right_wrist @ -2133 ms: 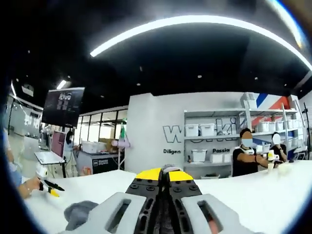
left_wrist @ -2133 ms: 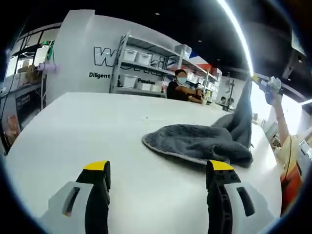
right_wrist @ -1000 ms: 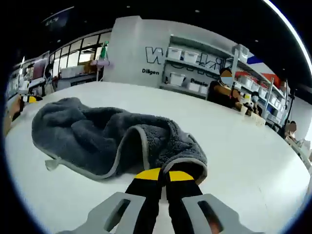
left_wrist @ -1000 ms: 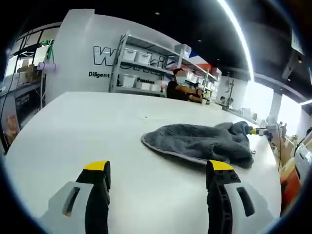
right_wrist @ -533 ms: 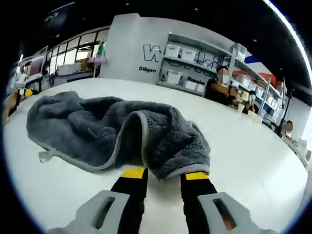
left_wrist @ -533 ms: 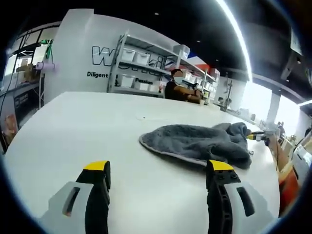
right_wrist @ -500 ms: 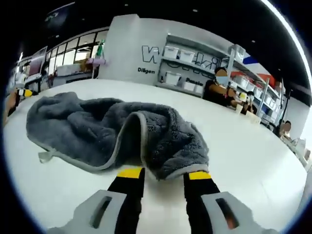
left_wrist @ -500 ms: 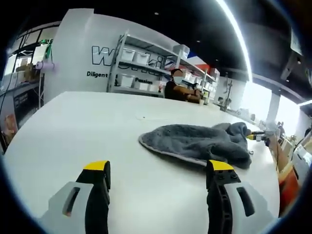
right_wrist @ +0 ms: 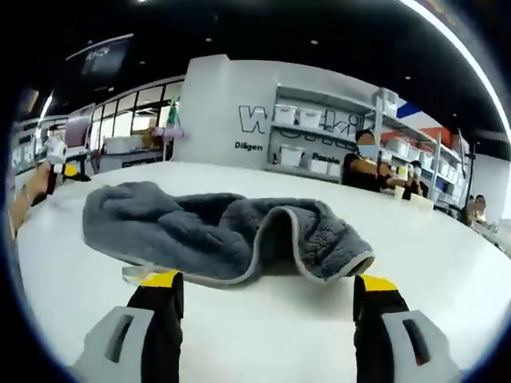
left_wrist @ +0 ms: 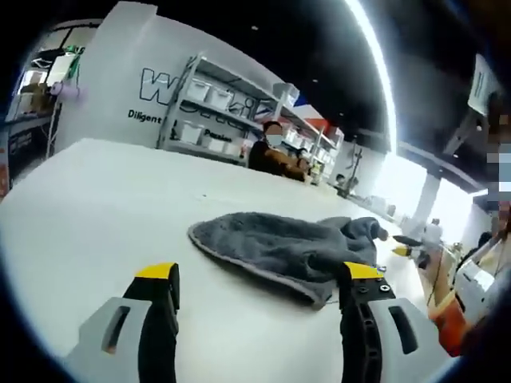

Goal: Fold the towel on the table until its edges align and the towel forms a compact rectangular stack.

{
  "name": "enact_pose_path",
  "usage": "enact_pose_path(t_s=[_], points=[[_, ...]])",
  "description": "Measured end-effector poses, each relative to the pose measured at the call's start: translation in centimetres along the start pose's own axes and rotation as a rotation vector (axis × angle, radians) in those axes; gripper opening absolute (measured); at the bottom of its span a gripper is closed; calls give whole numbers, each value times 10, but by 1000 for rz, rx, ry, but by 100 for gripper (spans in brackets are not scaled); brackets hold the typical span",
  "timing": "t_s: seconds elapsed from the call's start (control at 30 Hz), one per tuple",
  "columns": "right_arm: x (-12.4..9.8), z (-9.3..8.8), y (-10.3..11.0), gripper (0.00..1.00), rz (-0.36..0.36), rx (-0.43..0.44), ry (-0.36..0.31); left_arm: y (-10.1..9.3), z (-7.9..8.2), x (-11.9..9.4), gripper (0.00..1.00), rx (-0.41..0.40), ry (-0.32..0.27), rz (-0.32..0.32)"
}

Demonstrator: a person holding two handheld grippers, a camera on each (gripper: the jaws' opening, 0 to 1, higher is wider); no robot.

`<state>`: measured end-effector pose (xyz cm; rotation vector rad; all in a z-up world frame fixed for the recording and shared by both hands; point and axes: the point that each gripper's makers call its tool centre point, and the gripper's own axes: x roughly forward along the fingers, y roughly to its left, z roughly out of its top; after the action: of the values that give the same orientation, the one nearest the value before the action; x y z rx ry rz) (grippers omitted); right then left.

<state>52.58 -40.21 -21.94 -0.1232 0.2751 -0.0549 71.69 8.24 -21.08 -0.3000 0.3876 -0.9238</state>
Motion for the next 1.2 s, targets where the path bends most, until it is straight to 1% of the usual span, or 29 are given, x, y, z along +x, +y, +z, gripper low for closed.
enact_pose_path(t_s=[0.07,0.13,0.17,0.2,0.33,0.43,0.57,0.67,0.8,0.87,0.93,0.97,1.0,1.1,1.2], points=[[-3,5,4,91,12,1,-14,-12,-7,1,80,-13,0,-13],[-4,9,10,98,36,-3,-21,-22,-14,3,80,-13,12,-16],[-4,12,14,99,55,-10,-29,-27,-19,4,80,-3,26,-15],[-4,18,18,100,73,-19,-61,-31,-25,5,80,0,40,-9],[-4,30,29,100,111,-45,-89,-45,-42,11,80,3,94,1],[-2,34,35,100,135,-36,-107,-50,-50,19,80,9,116,13],[-3,40,37,100,164,3,-145,-56,-55,30,78,-19,128,-10],[-5,42,34,100,166,15,-162,-57,-62,37,73,0,148,-4],[-6,41,28,99,158,24,-171,-64,-63,43,67,21,147,-4],[-5,40,27,98,165,30,-173,-68,-62,47,62,47,139,-10],[-4,39,26,97,172,35,-172,-72,-65,51,59,83,143,-15],[-4,39,26,97,176,39,-173,-73,-66,53,57,87,154,-12],[-4,39,26,96,178,41,-174,-72,-67,54,52,95,159,-10],[-4,39,27,91,188,46,-179,-72,-66,57,41,107,151,-1],[-4,38,26,90,191,56,-178,-74,-65,58,30,111,143,-5]])
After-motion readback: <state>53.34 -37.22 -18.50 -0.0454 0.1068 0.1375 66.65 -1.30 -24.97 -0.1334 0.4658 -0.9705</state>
